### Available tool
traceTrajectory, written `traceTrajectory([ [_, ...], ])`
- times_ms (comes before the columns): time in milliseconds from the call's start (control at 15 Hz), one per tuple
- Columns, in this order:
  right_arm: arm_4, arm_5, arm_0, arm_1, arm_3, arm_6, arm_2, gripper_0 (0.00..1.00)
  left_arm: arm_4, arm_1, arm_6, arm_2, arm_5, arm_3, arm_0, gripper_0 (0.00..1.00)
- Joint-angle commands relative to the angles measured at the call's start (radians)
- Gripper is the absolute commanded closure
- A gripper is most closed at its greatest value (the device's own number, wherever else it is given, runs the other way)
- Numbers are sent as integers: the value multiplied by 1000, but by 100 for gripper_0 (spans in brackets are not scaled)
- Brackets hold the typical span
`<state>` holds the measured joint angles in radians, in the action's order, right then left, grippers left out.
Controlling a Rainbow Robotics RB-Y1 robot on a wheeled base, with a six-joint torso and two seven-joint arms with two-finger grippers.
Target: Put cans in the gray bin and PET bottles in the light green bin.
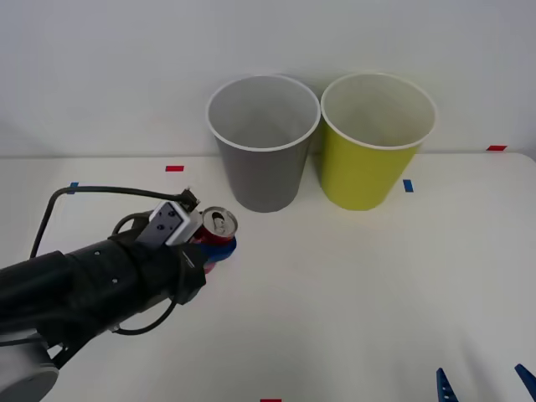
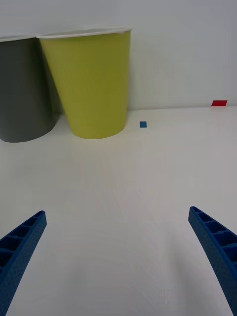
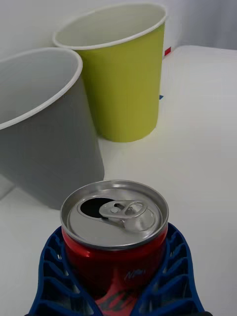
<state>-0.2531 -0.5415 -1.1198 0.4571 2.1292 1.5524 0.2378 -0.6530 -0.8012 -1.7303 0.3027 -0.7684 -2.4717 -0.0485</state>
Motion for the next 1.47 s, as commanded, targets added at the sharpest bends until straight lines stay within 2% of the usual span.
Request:
traceTrajectory([
  [67, 0, 0, 0, 0, 0, 0, 0, 0, -163, 88, -28, -204, -246, -113, 19, 100],
  [133, 0, 0, 0, 0, 0, 0, 0, 0, -218, 111, -37, -274, -324, -125, 49, 100],
  [333, 0, 0, 0, 0, 0, 0, 0, 0, -316, 151, -29, -395, -450, -128, 151, 100],
  [467, 0, 0, 0, 0, 0, 0, 0, 0, -323, 171, 5, -427, -482, -124, 216, 100],
  [667, 0, 0, 0, 0, 0, 0, 0, 0, -303, 194, 144, -427, -482, -84, 331, 100],
  [800, 0, 0, 0, 0, 0, 0, 0, 0, -283, 195, 155, -401, -466, -27, 392, 100],
  [1200, 0, 0, 0, 0, 0, 0, 0, 0, -192, 198, 187, -252, -249, 218, 579, 100],
  [1467, 0, 0, 0, 0, 0, 0, 0, 0, -151, 218, 210, -155, -180, 356, 711, 100],
])
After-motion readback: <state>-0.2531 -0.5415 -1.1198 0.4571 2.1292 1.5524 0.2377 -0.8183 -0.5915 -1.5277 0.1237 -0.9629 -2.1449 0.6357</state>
